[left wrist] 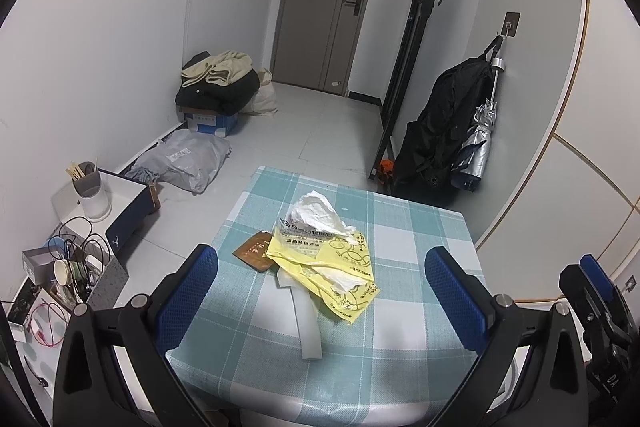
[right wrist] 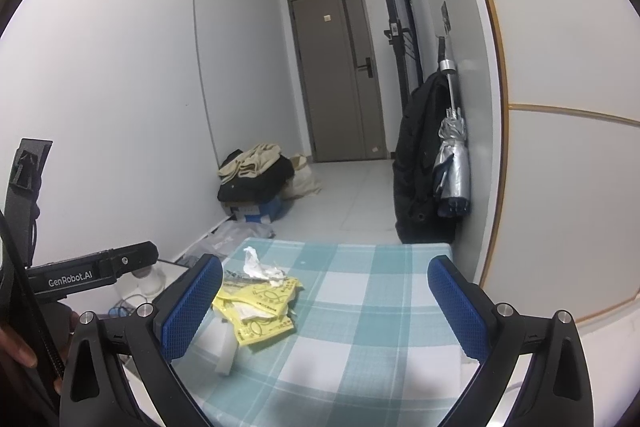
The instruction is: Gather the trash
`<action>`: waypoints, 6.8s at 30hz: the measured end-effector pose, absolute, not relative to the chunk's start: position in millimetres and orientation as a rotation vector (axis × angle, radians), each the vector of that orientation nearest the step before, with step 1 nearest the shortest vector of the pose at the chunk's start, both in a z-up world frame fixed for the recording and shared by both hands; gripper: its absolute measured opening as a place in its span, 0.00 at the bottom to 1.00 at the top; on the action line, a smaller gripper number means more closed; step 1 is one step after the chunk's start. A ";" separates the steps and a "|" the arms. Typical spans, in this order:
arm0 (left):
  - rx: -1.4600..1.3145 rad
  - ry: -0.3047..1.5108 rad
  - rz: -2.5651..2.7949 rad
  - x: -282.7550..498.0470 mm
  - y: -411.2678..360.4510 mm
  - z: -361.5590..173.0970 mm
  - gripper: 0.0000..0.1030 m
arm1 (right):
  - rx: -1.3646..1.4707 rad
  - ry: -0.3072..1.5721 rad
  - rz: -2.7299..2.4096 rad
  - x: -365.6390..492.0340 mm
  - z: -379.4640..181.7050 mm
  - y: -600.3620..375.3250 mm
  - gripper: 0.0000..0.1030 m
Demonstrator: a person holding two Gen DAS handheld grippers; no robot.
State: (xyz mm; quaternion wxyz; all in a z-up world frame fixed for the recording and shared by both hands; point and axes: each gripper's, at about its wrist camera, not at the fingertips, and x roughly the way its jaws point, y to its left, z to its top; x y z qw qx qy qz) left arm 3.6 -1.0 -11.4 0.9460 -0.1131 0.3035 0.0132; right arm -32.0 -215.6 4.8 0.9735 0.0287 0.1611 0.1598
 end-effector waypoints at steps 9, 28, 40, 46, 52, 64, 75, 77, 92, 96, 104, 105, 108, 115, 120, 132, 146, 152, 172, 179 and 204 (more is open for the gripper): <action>-0.256 0.677 0.010 13.0 0.3 -20.1 0.99 | 0.106 0.365 0.359 -25.5 3.2 -220.3 1.00; -0.197 1.035 -0.056 55.5 -3.5 -90.5 0.98 | 0.146 0.486 0.334 10.4 -11.5 -232.8 1.00; -0.140 1.181 -0.065 72.3 -5.2 -121.7 0.80 | 0.158 0.565 0.324 32.7 -21.2 -240.3 1.00; -0.159 1.206 -0.047 82.9 -4.7 -131.9 0.62 | 0.169 0.604 0.324 39.3 -25.7 -241.9 1.00; -0.131 1.191 -0.070 84.5 -11.4 -129.5 0.16 | 0.165 0.609 0.321 39.6 -25.2 -241.9 1.00; -0.169 1.173 -0.218 62.3 -14.5 -113.6 0.03 | 0.144 0.598 0.300 21.7 -21.6 -234.5 1.00; -0.275 1.097 -0.375 38.5 -7.4 -76.5 0.03 | 0.118 0.607 0.284 13.2 -17.4 -223.5 1.00; -0.277 1.081 -0.398 35.4 -7.8 -72.0 0.03 | 0.103 0.612 0.282 13.0 -16.3 -218.9 1.00; -0.406 0.755 -0.367 26.0 51.7 -14.5 0.03 | 0.018 0.666 0.501 77.6 -0.1 -164.3 1.00; -0.419 0.697 -0.323 31.7 67.0 -9.4 0.03 | 0.004 0.731 0.595 119.2 -15.7 -132.4 1.00; -0.488 0.735 -0.332 45.2 84.1 -19.2 0.03 | -0.110 0.874 0.725 180.4 -66.8 -60.0 0.99; -0.498 0.739 -0.338 46.0 85.8 -19.6 0.03 | -0.125 0.884 0.727 185.0 -73.4 -55.3 0.99; -0.502 0.748 -0.337 47.4 87.1 -20.2 0.03 | -0.167 0.929 0.729 198.3 -92.5 -43.7 0.97; -0.517 0.774 -0.353 50.3 84.7 -20.6 0.03 | -0.187 1.009 0.759 210.5 -117.5 -38.9 0.63; -0.507 0.797 -0.357 49.7 77.1 -19.2 0.03 | -0.234 1.007 0.755 209.6 -117.7 -38.7 0.25; -0.471 0.778 -0.322 46.1 65.0 -15.0 0.03 | -0.159 0.845 0.729 186.1 -65.7 -78.8 0.04; -0.382 0.727 -0.423 34.1 5.5 11.7 0.03 | -0.025 0.643 0.663 83.4 28.0 -203.8 0.04; -0.283 0.732 -0.575 28.0 -68.7 36.8 0.03 | 0.128 0.585 0.525 26.9 59.1 -312.8 0.04; -0.106 1.142 -0.915 68.7 -311.8 -44.2 0.03 | 0.575 0.805 0.033 -8.2 -75.5 -559.1 0.04; -0.063 1.342 -0.929 88.2 -351.2 -115.8 0.03 | 0.706 1.003 0.031 19.3 -190.3 -575.2 0.04; 0.015 1.646 -0.859 101.8 -407.1 -214.3 0.05 | 0.779 1.165 -0.029 28.1 -295.1 -591.8 0.49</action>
